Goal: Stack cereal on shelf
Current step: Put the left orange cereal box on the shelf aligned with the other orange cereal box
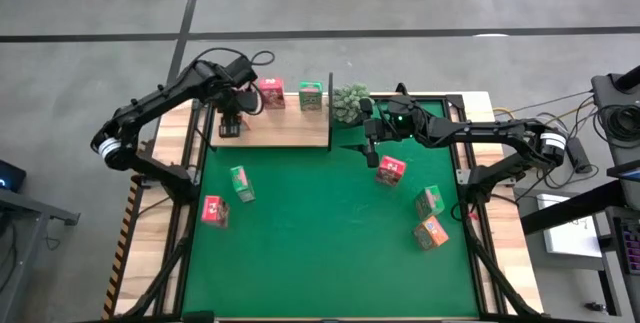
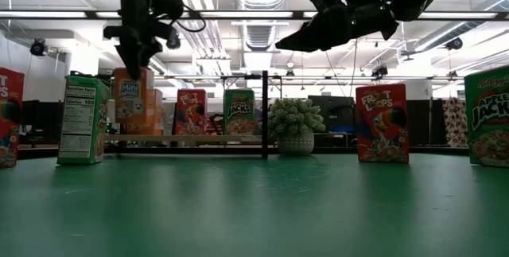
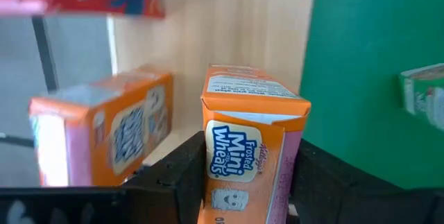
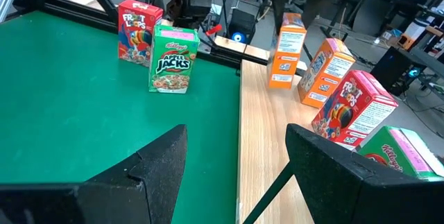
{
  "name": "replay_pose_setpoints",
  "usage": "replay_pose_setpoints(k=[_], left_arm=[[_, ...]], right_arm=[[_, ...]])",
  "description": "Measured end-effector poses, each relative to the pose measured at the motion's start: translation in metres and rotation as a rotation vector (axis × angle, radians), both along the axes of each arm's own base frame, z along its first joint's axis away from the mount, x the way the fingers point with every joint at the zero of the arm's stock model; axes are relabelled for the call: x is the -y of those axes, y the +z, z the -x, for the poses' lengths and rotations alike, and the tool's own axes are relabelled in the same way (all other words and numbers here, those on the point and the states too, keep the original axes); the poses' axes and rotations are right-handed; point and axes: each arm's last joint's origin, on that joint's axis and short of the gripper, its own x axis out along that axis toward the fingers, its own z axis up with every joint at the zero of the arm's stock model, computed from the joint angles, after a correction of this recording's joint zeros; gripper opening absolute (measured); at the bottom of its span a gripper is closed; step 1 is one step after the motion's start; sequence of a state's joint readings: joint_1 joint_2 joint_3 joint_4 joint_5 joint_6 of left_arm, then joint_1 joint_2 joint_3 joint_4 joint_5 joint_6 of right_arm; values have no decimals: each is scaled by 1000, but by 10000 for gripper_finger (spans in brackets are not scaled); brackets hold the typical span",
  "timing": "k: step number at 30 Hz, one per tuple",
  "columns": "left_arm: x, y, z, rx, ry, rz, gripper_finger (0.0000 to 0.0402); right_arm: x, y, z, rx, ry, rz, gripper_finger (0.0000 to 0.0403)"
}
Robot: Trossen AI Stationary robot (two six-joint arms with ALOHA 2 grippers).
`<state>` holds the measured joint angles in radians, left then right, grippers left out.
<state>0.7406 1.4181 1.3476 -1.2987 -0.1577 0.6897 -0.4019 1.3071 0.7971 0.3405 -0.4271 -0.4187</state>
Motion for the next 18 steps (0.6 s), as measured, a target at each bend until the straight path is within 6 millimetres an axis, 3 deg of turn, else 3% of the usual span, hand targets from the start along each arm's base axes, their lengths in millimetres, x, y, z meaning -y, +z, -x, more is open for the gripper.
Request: replay_pose_setpoints(k=[7, 18], left_arm=[[-11, 1, 12, 0, 48, -5, 159], [-22, -5, 14, 12, 45, 12, 159]], right_arm=[[0, 0, 0, 0, 0, 0, 235], [0, 0, 0, 0, 0, 1, 235]])
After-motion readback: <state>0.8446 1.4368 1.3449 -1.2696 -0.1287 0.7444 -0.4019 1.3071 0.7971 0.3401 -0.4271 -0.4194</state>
